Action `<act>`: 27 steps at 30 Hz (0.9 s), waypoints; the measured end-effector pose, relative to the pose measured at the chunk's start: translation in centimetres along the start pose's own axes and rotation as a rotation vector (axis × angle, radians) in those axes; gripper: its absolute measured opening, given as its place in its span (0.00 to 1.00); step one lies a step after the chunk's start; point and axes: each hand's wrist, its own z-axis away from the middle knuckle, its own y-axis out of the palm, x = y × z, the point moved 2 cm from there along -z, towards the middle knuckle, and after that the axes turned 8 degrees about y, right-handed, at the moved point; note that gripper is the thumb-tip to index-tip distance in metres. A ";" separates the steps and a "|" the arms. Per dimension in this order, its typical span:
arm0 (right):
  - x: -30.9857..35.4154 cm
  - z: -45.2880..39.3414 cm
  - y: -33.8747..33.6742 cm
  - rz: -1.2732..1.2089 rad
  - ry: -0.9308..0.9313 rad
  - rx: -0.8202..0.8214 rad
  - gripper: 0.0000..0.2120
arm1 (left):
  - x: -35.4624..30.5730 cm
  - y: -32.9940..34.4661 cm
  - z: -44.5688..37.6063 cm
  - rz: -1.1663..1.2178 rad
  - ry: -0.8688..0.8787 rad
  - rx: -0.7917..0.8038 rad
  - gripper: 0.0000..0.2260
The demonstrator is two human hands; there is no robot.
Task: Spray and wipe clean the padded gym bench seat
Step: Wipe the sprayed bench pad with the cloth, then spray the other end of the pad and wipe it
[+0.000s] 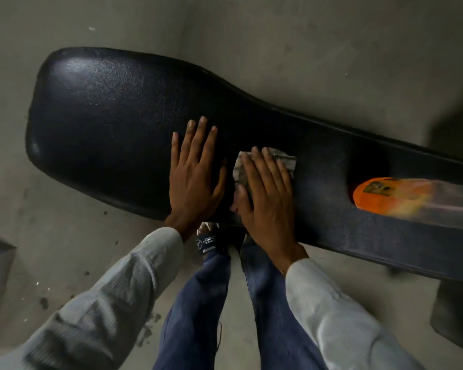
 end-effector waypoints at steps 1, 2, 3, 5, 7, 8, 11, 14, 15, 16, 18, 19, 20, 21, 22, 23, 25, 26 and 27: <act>-0.1 -0.4 -0.1 -0.035 0.006 -0.007 0.26 | -0.1 -0.1 -0.1 0.028 -0.014 -0.010 0.28; -0.2 -0.8 -0.3 -0.089 0.023 -0.012 0.26 | -0.4 -0.1 -0.3 0.066 -0.036 -0.021 0.27; -0.2 -1.2 -0.6 -0.166 0.052 -0.013 0.25 | -0.8 -0.3 -0.5 0.107 -0.062 -0.033 0.25; -0.2 -1.4 -1.8 -0.345 0.158 -0.033 0.23 | -2.3 -0.8 -0.8 0.206 -0.103 -0.075 0.20; -0.2 -1.2 -3.4 -0.474 0.284 -0.116 0.19 | -4.4 -1.2 -1.0 0.293 -0.096 -0.119 0.14; -0.3 -1.1 -4.1 -0.514 0.341 -0.171 0.17 | -5.5 -1.4 -1.1 0.319 -0.077 -0.124 0.12; -1.1 -0.4 -6.4 -0.621 0.481 -0.339 0.12 | -8.2 -1.0 -1.5 0.344 -0.002 -0.076 0.11; -2.2 1.4 -8.4 -0.665 0.569 -0.456 0.10 | -10.6 0.1 -1.8 0.314 0.128 -0.009 0.15; -2.4 2.3 -9.1 -0.670 0.586 -0.486 0.09 | -11.3 0.4 -1.8 0.323 0.155 0.010 0.14; -2.6 3.3 -10.0 -0.679 0.600 -0.521 0.09 | -12.1 0.7 -1.8 0.342 0.172 0.028 0.13; -3.0 5.3 -11.8 -0.688 0.619 -0.600 0.08 | -14.1 1.1 -2.0 0.388 0.207 0.064 0.13; -3.1 6.3 -12.7 -0.683 0.629 -0.640 0.08 | -15.2 1.2 -2.0 0.409 0.234 0.089 0.14; -3.4 7.2 -13.5 -0.683 0.643 -0.673 0.08 | -16.5 1.3 -2.2 0.426 0.270 0.117 0.15; -3.8 8.0 -14.1 -0.687 0.660 -0.699 0.08 | -17.8 1.4 -2.4 0.436 0.311 0.138 0.17; -4.3 8.5 -14.6 -0.691 0.677 -0.717 0.08 | -19.1 1.5 -2.6 0.443 0.349 0.151 0.18; -4.8 8.9 -15.1 -0.696 0.693 -0.729 0.08 | -20.3 1.6 -2.8 0.450 0.376 0.162 0.20; -5.7 9.5 -16.1 -0.693 0.712 -0.750 0.08 | -22.6 1.9 -2.9 0.453 0.391 0.184 0.24; -6.0 9.7 -16.6 -0.686 0.711 -0.758 0.08 | -23.5 2.0 -3.0 0.448 0.381 0.191 0.26; -6.3 9.8 -17.0 -0.681 0.707 -0.765 0.08 | -24.2 2.1 -3.0 0.443 0.361 0.198 0.28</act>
